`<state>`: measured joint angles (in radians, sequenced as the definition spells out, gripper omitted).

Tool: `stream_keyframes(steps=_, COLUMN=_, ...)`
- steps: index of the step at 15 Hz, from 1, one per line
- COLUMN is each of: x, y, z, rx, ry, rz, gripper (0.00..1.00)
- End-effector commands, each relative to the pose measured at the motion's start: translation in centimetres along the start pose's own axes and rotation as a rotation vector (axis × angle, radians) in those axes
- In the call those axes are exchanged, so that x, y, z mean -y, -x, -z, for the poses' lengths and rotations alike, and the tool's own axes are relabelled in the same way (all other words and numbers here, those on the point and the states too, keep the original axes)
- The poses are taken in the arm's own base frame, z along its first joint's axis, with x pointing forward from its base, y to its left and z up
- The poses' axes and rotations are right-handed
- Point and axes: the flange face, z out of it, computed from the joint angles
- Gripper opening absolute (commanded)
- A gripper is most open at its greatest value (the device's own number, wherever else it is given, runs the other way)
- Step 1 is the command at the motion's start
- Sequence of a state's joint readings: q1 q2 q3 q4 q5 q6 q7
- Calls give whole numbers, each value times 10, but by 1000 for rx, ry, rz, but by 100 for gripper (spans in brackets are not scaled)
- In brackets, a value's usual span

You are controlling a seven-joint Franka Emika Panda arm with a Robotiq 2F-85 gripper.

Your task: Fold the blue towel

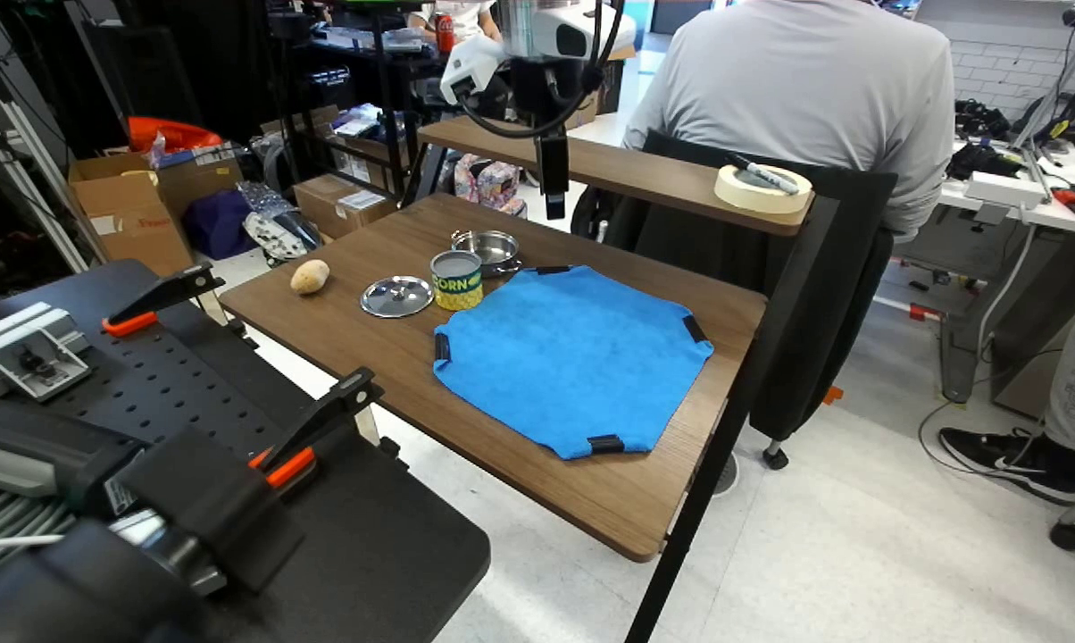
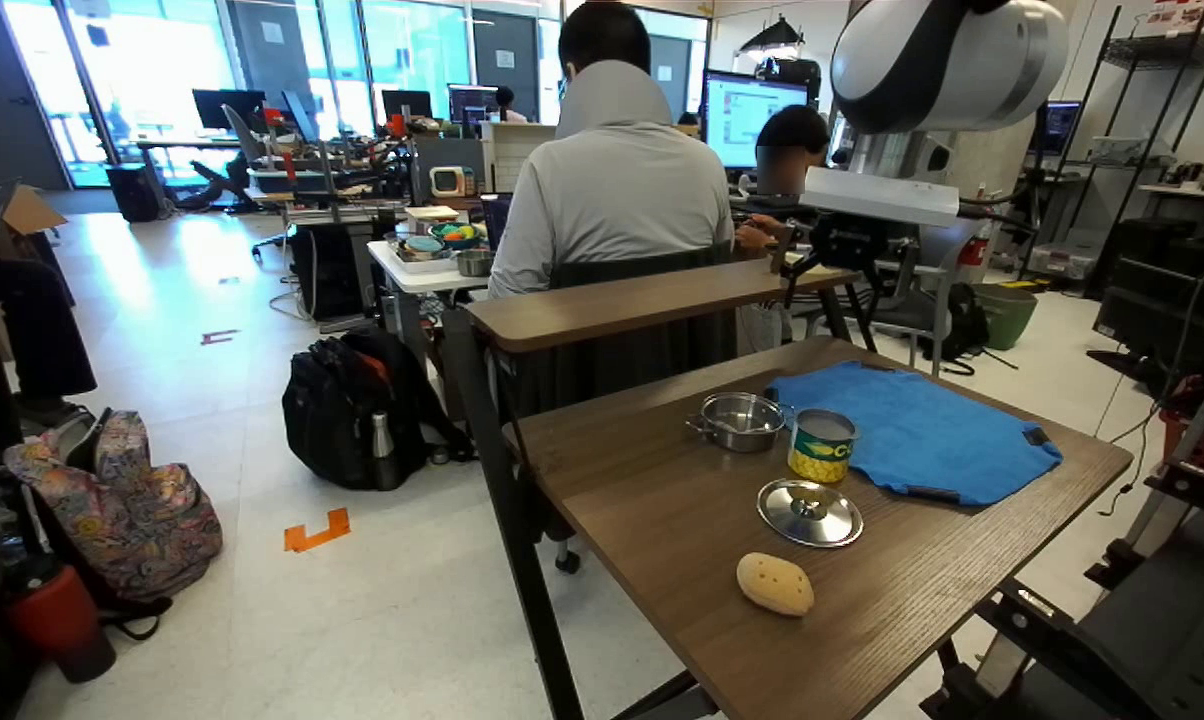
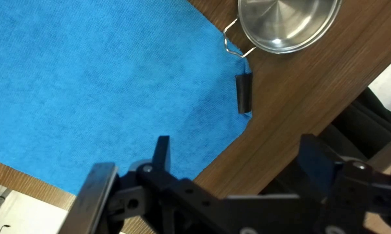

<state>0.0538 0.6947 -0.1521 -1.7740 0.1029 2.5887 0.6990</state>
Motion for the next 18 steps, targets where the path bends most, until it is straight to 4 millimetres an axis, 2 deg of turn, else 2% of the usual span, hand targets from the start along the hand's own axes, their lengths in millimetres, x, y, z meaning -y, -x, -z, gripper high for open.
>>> stream_keyframes(steps=1, x=0, y=-1, z=0, rx=1, ry=0, rz=0, gripper=100)
stream_keyframes(steps=3, x=2, y=-1, z=-3, rx=-14, ry=-2, rz=-6, gripper=100)
stream_keyframes(steps=9, x=3, y=-2, z=-50, rx=18, ry=40, rz=-27, gripper=100)
stream_keyframes(steps=14, x=14, y=-2, z=-83, rx=6, ry=53, rz=-46, gripper=100)
stream_keyframes(steps=18, x=30, y=-6, z=-95, rx=-1, ry=46, rz=-63, gripper=100)
